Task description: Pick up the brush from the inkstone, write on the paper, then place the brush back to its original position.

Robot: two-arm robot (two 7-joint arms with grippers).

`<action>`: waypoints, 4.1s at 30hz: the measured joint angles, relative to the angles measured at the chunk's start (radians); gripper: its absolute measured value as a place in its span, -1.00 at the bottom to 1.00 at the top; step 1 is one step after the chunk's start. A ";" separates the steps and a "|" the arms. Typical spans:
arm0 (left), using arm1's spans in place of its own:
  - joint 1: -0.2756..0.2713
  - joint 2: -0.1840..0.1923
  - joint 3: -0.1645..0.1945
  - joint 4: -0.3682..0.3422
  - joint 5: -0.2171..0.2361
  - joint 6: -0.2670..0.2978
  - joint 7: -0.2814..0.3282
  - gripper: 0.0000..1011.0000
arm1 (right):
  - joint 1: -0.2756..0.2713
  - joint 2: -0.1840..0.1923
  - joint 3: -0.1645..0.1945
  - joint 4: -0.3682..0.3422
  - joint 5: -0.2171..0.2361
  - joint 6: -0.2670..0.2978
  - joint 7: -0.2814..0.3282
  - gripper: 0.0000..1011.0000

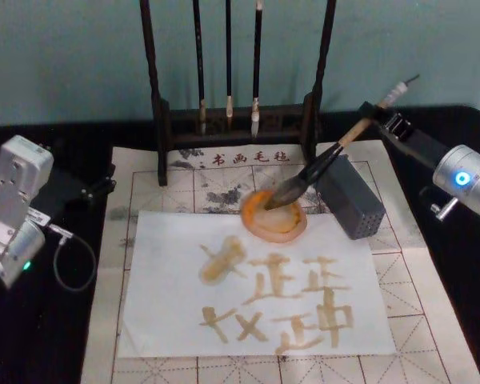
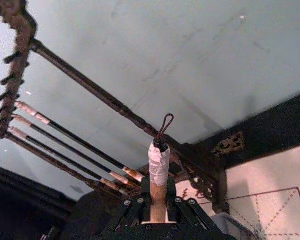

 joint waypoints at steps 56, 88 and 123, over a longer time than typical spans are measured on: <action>0.000 0.000 0.000 0.000 0.000 0.000 0.000 0.98 | 0.011 0.005 -0.092 0.014 0.158 -0.052 -0.169 -0.61; 0.000 0.000 0.000 0.000 0.000 0.000 0.000 0.98 | 0.018 0.012 -0.107 0.017 0.169 -0.060 -0.176 -0.39; 0.000 0.000 0.000 0.000 0.000 0.000 0.000 0.98 | 0.013 0.021 -0.110 0.011 0.174 -0.058 -0.173 0.98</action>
